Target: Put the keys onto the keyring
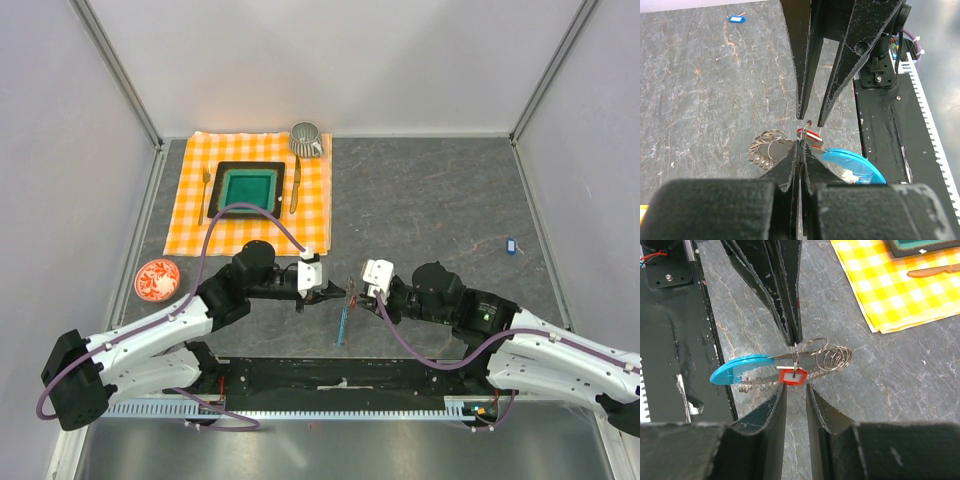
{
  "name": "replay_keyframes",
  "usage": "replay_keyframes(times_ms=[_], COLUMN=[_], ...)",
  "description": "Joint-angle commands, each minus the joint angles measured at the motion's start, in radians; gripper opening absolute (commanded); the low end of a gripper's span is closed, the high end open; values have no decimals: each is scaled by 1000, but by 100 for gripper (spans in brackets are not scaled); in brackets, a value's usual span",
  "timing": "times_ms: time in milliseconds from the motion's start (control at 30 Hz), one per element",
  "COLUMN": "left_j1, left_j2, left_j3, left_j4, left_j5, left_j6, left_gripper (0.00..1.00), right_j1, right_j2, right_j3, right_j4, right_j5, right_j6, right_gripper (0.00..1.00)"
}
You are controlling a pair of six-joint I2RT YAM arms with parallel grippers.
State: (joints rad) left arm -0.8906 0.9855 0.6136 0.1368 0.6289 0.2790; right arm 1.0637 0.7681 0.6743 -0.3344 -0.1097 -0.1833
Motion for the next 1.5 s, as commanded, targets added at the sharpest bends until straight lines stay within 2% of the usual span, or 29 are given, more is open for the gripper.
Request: replay_keyframes(times_ms=[0, 267, 467, 533, 567, 1100, 1467], left_j1=[-2, -2, -2, -2, -2, -16, -18], left_j2=[-25, -24, -25, -27, -27, 41, 21], left_j3=[-2, 0, 0, 0, 0, 61, 55], left_j4=[78, 78, 81, 81, 80, -63, -28], left_j5=[-1, 3, 6, 6, 5, -8, -52], left_j6=[-29, -29, -29, -31, -31, 35, -3], left_gripper=[2, 2, 2, 2, 2, 2, 2], right_j1=[-2, -5, -5, -5, -5, -5, -5], right_j2=[-3, 8, 20, 20, 19, 46, 76], right_j3=[-13, -22, -28, -28, -27, 54, 54], right_j4=[92, 129, 135, 135, 133, 51, 34], right_j5=[-24, -19, -22, -24, -25, -21, -61], right_j6=[24, 30, 35, 36, 36, 1, -22], right_gripper=[29, 28, 19, 11, 0, 0, 0])
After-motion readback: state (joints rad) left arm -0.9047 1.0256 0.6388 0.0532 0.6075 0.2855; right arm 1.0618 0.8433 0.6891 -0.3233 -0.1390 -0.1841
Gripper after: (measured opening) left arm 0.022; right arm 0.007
